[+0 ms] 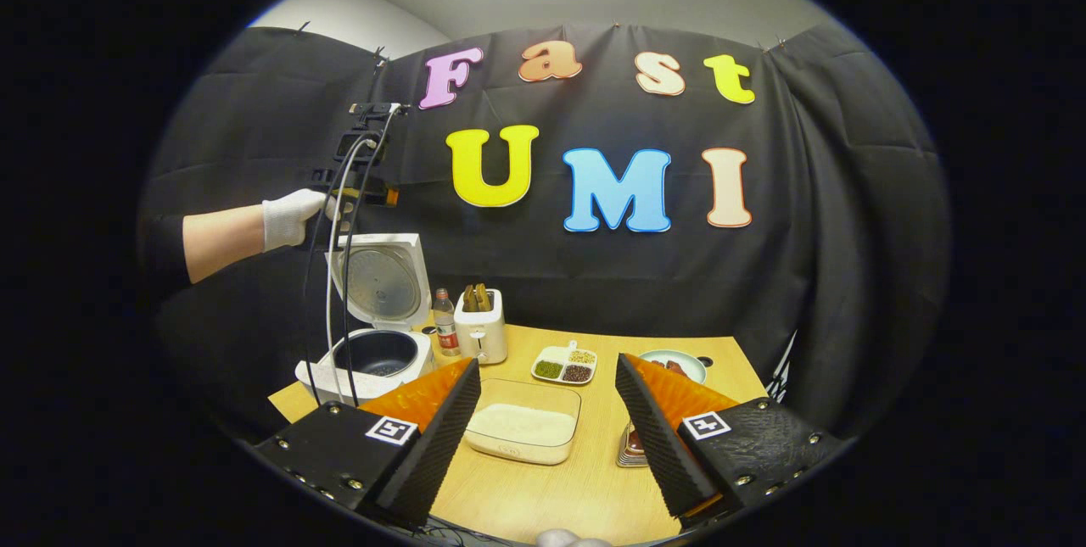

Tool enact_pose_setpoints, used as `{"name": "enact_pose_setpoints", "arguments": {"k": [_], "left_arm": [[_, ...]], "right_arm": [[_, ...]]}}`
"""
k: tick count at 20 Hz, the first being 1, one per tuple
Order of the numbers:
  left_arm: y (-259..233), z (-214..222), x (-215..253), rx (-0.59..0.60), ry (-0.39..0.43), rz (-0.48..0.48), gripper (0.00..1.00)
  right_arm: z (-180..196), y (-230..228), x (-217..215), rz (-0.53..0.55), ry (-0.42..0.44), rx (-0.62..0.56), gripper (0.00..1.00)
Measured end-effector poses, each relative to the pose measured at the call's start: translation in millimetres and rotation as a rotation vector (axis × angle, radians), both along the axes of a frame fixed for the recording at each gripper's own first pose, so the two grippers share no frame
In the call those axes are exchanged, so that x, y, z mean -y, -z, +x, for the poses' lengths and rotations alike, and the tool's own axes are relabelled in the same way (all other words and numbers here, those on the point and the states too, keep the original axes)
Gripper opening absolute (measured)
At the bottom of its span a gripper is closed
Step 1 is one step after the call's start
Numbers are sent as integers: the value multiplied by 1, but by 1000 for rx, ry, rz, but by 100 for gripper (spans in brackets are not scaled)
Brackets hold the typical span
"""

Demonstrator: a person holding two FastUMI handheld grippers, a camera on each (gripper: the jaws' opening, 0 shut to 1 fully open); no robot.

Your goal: Close the left gripper, press the button to open the rice cooker; take a wooden spoon from the chopstick holder with the right hand, scoop a spoonful of rice and pour it into the rice cooker, then put the wooden spoon back into the chopstick holder.

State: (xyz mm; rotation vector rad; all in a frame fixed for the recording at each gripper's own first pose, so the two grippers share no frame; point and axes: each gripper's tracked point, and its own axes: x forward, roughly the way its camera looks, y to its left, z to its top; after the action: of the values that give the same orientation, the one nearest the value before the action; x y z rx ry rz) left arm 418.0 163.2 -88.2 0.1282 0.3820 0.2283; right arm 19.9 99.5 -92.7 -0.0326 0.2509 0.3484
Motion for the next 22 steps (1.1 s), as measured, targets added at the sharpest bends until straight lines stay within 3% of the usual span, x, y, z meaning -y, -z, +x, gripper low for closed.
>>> {"name": "enact_pose_setpoints", "arguments": {"k": [4,5,7,8,15,18,19,22], "left_arm": [[53,0,-21,-137,-39,-74,94],[54,-2,-23,-138,-48,-101,100],[59,-10,-17,-135,-48,-121,94],[61,-15,-15,-141,-44,-129,98],[79,-88,2,-166,4,-187,98],[129,-132,13,-274,20,-245,95],[145,-144,17,-307,29,-254,100],[190,-173,19,-370,30,-204,99]], "right_arm": [[-1,5,0,9,-6,-25,98],[-1,5,0,6,-6,-27,98],[1,5,-2,10,-12,-31,98],[3,4,-3,11,-15,-30,98],[3,10,-14,18,-45,-54,98],[2,20,-21,22,-66,-73,98],[2,22,-23,20,-71,-79,98],[-1,34,-29,14,-95,-104,98]]}}
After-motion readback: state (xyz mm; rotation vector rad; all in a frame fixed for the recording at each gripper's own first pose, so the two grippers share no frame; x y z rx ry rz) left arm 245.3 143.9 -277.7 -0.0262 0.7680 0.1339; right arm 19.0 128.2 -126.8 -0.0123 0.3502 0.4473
